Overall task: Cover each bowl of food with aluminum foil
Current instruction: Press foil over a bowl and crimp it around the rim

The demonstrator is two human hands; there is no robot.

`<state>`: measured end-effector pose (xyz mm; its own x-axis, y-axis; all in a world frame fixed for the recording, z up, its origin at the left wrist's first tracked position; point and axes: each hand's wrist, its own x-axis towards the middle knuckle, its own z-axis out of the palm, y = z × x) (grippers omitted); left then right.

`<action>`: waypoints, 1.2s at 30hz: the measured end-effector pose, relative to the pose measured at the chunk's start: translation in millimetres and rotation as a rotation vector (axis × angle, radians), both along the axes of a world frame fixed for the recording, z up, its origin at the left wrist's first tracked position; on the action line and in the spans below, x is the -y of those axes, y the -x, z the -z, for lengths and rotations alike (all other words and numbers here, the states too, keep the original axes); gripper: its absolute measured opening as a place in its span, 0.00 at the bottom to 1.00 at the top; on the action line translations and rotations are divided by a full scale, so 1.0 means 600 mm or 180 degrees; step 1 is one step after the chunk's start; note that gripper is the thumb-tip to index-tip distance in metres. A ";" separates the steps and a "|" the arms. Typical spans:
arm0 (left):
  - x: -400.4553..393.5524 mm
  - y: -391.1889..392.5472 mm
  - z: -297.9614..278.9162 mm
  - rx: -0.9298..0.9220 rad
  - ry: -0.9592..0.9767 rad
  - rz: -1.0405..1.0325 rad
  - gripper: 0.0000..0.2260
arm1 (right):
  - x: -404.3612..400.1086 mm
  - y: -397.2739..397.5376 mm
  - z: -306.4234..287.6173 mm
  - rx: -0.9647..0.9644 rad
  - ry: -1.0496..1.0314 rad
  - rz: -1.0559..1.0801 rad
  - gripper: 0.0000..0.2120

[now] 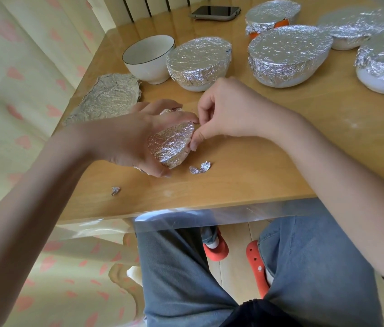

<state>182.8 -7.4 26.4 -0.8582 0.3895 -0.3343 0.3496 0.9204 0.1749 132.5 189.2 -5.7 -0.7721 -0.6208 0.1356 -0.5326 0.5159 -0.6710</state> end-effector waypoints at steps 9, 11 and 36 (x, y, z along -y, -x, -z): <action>-0.026 -0.014 -0.005 -0.0162 0.0207 -0.0485 0.42 | -0.024 -0.021 0.030 -0.0019 0.0151 0.0410 0.16; -0.035 -0.021 -0.005 -0.0135 0.0444 -0.0668 0.48 | -0.034 -0.046 0.032 -0.0141 -0.0032 0.0476 0.15; -0.012 -0.007 -0.002 0.0036 0.0335 -0.0039 0.50 | -0.006 -0.046 0.004 -0.0466 -0.0145 0.0120 0.16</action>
<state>187.0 -0.1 27.3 -0.8587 0.3411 -0.3825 0.3366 0.9382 0.0810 160.2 192.6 -8.0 -0.7691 -0.5997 0.2207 -0.6026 0.5656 -0.5631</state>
